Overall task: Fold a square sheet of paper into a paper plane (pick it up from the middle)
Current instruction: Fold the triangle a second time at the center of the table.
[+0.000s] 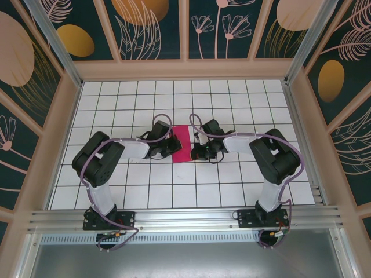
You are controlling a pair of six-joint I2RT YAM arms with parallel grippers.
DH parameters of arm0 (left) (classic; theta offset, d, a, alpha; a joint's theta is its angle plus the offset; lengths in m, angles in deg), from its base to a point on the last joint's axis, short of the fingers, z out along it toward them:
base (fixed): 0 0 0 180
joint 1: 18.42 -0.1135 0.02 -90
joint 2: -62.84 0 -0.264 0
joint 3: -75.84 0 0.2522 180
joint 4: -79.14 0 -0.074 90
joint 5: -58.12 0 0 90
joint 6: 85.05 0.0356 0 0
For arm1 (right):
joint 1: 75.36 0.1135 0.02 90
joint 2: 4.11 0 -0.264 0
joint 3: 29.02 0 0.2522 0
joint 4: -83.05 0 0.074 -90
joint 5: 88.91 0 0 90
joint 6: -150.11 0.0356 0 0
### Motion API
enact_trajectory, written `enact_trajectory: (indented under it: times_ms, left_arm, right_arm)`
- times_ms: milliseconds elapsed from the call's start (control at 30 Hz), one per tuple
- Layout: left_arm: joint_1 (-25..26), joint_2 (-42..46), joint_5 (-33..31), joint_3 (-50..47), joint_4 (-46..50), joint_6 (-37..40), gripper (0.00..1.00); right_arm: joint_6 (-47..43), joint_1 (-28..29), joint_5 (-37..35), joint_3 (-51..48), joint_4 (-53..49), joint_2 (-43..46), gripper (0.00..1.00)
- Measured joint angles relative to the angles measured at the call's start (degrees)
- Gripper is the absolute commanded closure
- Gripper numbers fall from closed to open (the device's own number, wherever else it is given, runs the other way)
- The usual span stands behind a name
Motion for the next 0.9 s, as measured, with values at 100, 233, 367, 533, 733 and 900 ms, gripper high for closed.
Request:
enact_trajectory:
  times_ms: [100,233,367,533,733,900]
  left_arm:
    - [-1.1,0.0,0.9,-0.6,-0.9,0.7,0.94]
    - [-2.4,0.0,2.4,-1.4,-2.2,1.7,0.93]
    - [-3.6,0.0,3.2,-1.7,-2.5,3.1,0.93]
    - [-6.3,0.6,2.2,-1.6,-1.7,5.8,0.90]
    - [-8.9,4.4,1.0,-1.6,-1.1,7.6,0.87]
    - [-7.0,10.9,2.8,-1.8,-3.8,6.9,0.87]
  right_arm:
    - [0.0,0.0,0.0,0.0,0.0,0.0,0.99]
    - [0.0,-0.1,0.1,0.0,0.0,-0.1,0.99]
    - [0.0,-0.2,0.1,0.0,0.0,-0.1,0.99]
    - [0.0,-0.4,0.2,0.0,0.0,-0.1,0.99]
    - [0.2,-0.9,0.8,0.0,-0.3,-0.1,0.99]
    - [0.2,-1.1,1.0,0.0,-0.5,-0.1,0.99]
